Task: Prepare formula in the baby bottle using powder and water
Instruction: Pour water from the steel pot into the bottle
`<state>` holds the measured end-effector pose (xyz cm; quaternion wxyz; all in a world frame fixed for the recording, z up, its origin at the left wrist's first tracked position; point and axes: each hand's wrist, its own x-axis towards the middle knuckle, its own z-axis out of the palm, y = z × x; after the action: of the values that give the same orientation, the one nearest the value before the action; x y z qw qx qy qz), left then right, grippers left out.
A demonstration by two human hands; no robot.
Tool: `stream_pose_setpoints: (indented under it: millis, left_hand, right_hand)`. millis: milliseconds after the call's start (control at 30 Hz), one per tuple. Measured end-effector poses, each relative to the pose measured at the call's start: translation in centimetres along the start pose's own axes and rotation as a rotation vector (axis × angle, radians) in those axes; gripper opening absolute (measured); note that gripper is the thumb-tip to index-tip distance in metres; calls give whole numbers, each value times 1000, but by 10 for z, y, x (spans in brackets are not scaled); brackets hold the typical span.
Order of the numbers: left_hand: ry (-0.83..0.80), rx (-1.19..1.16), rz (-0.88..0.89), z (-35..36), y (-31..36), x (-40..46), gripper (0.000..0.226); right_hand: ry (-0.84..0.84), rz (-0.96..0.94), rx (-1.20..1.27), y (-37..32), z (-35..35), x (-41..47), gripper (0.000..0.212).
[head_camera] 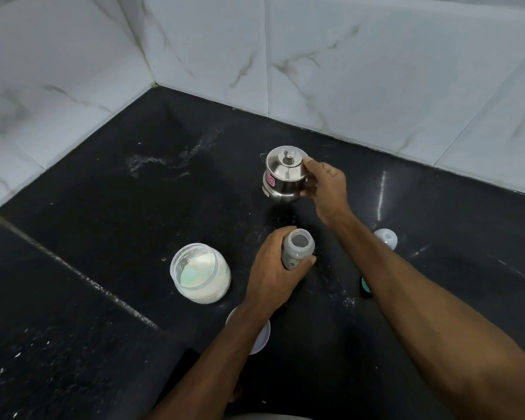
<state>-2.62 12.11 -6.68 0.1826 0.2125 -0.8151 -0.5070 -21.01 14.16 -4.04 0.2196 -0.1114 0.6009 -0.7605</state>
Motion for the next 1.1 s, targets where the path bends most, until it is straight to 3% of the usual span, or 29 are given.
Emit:
stream_pose_setpoints:
  millis: [300,633,1100]
  left_hand:
    - [-20,-27,-48,2,-2,-2,69]
    - [-15,-58,50,2,-1,-2,47]
    - [-47,-49,83,0,-4,0,43]
  right_hand:
    - [-14,-83,-98,-38,-39,-35,41]
    - [56,-116,-239,-63,-71,-83,38]
    - [-4,-121,-473,-82,-77,-103,41]
